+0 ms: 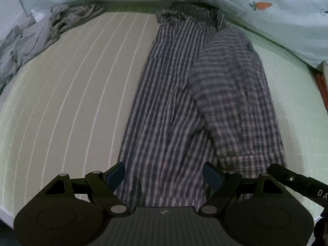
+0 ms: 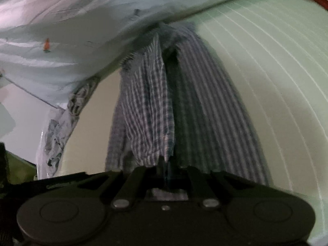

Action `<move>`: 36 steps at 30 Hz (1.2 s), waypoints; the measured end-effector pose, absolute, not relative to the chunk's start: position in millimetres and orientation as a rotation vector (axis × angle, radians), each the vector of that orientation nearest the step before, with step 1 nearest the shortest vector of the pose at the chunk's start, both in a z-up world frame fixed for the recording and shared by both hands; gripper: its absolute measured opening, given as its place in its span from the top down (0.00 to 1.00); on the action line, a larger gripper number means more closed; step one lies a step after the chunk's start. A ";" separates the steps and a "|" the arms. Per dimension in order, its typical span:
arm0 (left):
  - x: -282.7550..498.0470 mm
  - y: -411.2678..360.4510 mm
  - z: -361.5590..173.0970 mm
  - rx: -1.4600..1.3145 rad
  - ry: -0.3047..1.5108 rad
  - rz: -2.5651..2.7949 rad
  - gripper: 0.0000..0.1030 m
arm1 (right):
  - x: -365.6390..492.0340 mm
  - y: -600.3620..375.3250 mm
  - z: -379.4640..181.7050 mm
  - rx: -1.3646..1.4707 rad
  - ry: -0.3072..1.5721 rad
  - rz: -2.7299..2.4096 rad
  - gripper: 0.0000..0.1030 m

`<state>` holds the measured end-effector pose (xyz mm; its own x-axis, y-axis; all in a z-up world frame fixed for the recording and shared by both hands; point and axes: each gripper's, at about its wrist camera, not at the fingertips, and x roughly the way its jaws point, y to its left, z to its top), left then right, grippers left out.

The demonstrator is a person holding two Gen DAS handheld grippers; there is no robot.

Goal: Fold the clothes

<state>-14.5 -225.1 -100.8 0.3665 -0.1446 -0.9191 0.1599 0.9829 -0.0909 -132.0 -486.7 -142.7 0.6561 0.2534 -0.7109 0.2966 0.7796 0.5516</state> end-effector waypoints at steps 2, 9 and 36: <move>-23.3 -221.3 -103.0 0.014 1.187 -0.178 0.19 | -141.5 -489.9 -148.7 0.716 0.891 -0.043 0.98; -44.8 -210.6 -109.0 0.021 1.213 -0.125 0.19 | -159.5 -494.2 -165.7 0.716 0.942 -0.078 0.97; -75.3 -203.0 -136.9 0.179 1.267 -0.120 0.19 | -195.0 -479.4 -167.6 0.397 0.997 -0.269 0.22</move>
<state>-75.3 -203.0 -136.9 0.2956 0.0088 -0.9553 0.1882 0.9798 0.0672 -195.0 -479.4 -167.6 0.5188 -0.0387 -0.8540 0.3957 0.8964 0.1998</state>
